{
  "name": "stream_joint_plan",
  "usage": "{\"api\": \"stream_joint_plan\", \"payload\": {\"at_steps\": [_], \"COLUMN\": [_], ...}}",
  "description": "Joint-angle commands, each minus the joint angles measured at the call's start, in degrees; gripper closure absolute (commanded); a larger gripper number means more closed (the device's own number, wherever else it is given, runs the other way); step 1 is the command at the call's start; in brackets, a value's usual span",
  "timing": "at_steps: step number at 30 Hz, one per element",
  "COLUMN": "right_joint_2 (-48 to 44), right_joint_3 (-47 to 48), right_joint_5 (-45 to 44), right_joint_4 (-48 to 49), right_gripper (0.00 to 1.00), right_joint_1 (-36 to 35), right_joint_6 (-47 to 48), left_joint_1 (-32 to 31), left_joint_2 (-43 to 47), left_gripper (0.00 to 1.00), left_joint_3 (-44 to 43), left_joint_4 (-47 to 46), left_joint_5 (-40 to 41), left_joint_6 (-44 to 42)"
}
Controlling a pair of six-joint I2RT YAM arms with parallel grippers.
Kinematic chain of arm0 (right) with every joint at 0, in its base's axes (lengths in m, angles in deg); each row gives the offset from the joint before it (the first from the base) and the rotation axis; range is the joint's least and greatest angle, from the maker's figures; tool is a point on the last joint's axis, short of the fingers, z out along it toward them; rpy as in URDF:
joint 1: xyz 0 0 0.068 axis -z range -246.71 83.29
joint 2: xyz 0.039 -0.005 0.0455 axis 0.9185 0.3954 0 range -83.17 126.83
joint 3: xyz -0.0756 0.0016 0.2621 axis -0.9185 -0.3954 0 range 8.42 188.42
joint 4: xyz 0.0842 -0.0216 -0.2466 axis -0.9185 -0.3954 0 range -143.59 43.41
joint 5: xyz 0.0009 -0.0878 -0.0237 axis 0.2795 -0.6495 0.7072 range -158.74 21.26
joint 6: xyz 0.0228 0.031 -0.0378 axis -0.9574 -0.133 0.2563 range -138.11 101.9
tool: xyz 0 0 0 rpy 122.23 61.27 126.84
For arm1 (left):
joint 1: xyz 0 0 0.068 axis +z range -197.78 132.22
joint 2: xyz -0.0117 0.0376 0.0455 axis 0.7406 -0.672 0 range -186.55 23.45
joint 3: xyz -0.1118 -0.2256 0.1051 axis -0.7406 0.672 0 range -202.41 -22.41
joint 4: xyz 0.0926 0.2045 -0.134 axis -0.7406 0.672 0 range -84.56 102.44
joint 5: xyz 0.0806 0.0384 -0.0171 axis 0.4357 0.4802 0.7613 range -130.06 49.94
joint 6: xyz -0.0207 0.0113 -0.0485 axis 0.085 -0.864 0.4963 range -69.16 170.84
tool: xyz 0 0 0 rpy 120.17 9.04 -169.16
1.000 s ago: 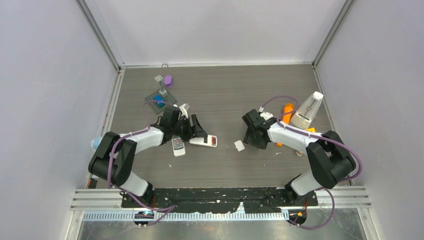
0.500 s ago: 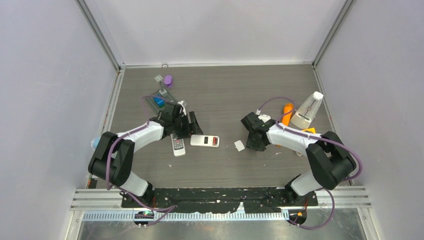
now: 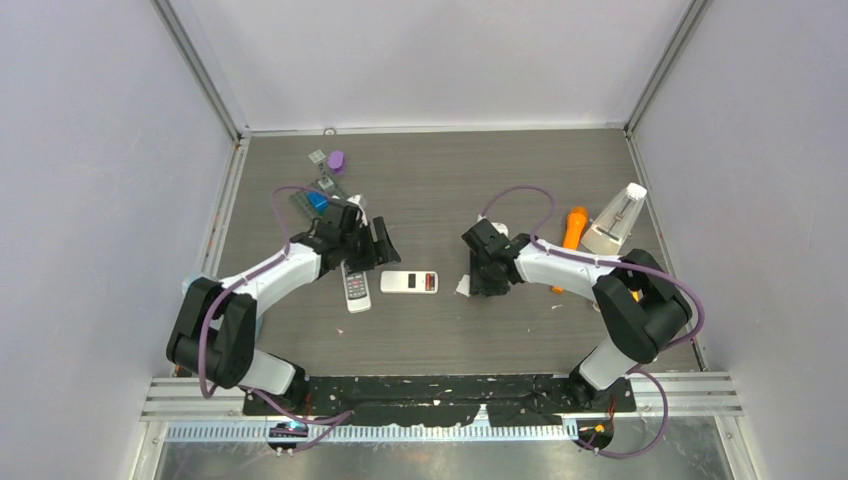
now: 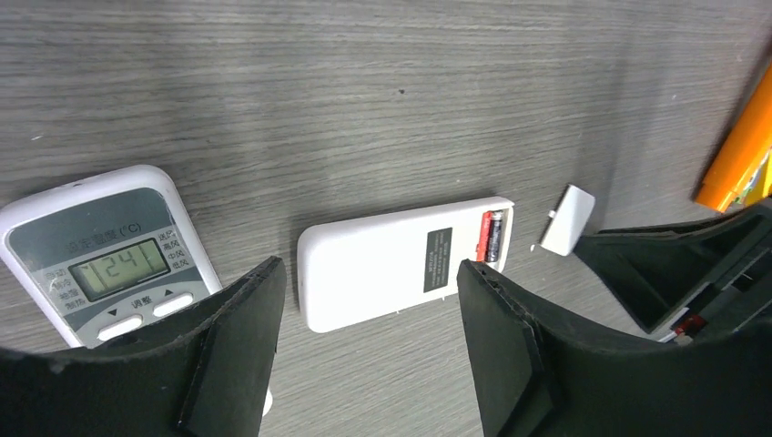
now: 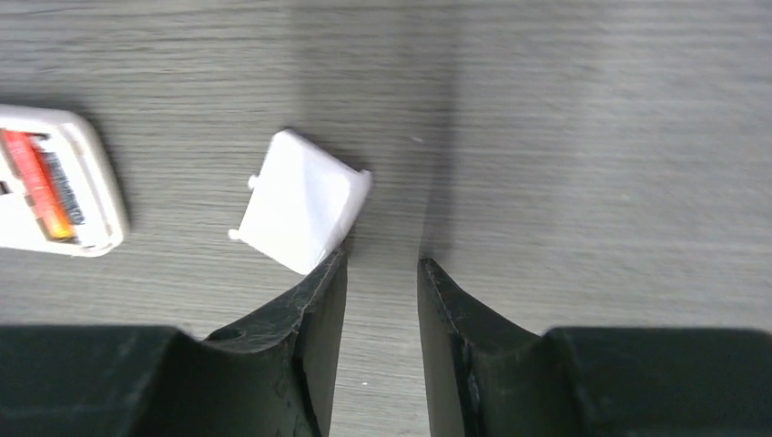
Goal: Load the batteries into the remote control
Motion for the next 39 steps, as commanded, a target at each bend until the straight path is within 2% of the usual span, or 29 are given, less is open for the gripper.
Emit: {"api": "stream_joint_plan", "payload": {"at_steps": [1, 5, 7, 9, 12, 15, 20, 26, 35, 39], "right_joint_2": [3.5, 1.2, -2.2, -5.8, -7.0, -3.5, 5.6, 8.7, 13.1, 13.4], "right_joint_3": [-0.1, 0.9, 1.5, 1.8, 3.1, 6.7, 11.5, 12.7, 15.9, 15.8], "right_joint_5": [8.7, 3.1, 1.8, 2.7, 3.6, 4.4, 5.5, 6.3, 7.2, 10.4], "right_joint_4": [7.7, 2.7, 0.3, -0.1, -0.2, -2.8, -6.2, -3.6, -3.9, -2.8], "right_gripper": [0.59, 0.54, 0.48, 0.38, 0.18, 0.09, 0.07, 0.08, 0.15, 0.17], "right_joint_1": [-1.1, -1.3, -1.3, -1.3, -1.3, -1.3, -1.4, -1.6, -2.8, -3.0], "right_joint_6": [6.4, 9.6, 12.3, 16.8, 25.4, 31.7, 40.3, 44.8, 43.8, 41.5], "left_joint_1": [0.1, 0.1, 0.2, 0.5, 1.5, 2.6, 4.3, 6.6, 8.9, 9.3], "left_joint_2": [4.2, 7.2, 8.8, 10.9, 13.4, 14.9, 17.6, 20.6, 21.5, 21.1], "left_gripper": [0.3, 0.3, 0.3, 0.29, 0.28, 0.28, 0.27, 0.27, 0.27, 0.27], "left_joint_3": [-2.7, -3.1, -3.6, -3.9, -4.3, -5.4, -6.4, -5.5, -5.3, -5.4], "left_joint_4": [0.6, 2.6, 4.2, 5.5, 7.0, 9.0, 11.5, 12.3, 12.7, 12.6], "left_joint_5": [1.7, 2.7, 3.2, 3.2, 2.5, 1.1, -0.7, -2.8, -4.5, -5.1], "left_joint_6": [-1.1, -2.0, -2.8, -3.8, -4.8, -6.1, -7.0, -6.0, -6.2, -6.4]}}
